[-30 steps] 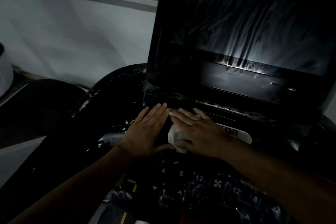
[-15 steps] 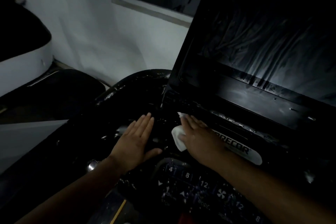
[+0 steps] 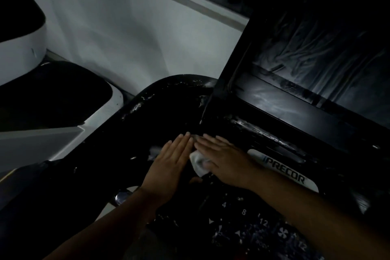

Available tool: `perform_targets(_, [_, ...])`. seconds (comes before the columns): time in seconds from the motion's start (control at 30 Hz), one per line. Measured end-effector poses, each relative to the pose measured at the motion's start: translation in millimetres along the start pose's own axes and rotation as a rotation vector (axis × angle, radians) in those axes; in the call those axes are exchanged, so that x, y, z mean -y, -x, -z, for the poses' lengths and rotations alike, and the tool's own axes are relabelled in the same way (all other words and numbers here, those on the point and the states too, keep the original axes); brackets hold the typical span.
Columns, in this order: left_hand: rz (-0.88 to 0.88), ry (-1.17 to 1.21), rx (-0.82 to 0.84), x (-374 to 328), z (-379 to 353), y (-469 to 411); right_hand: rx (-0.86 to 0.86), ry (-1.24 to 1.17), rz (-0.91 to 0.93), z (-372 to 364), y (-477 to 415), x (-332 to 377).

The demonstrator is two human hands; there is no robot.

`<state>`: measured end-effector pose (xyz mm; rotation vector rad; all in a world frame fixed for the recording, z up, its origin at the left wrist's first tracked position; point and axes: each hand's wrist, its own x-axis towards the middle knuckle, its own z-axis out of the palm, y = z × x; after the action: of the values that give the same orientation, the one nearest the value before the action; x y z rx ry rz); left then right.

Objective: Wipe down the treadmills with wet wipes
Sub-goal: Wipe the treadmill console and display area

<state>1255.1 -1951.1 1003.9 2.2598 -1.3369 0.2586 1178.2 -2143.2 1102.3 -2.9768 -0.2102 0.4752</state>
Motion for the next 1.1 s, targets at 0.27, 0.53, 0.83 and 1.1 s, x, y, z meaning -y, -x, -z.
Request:
perform_targets(0.27, [0.033,0.036,0.037,0.2,2.1,2.5,-0.036,-0.073,-0.09,-3.9,-0.2,9.5])
perform_targets(0.53, [0.128,0.064,0.122,-12.4,21.8,14.6,-0.198,-0.212,-0.229,18.4,43.7,-14.0])
perform_targets(0.83, [0.244,0.032,0.13,-10.7,10.8,20.1,-0.166,0.053,0.207,-9.2,5.1,-27.3])
perform_targets(1.1, [0.518,-0.003,0.16,-21.6,19.5,23.4,-0.042,0.107,0.109,5.3,-34.4,14.7])
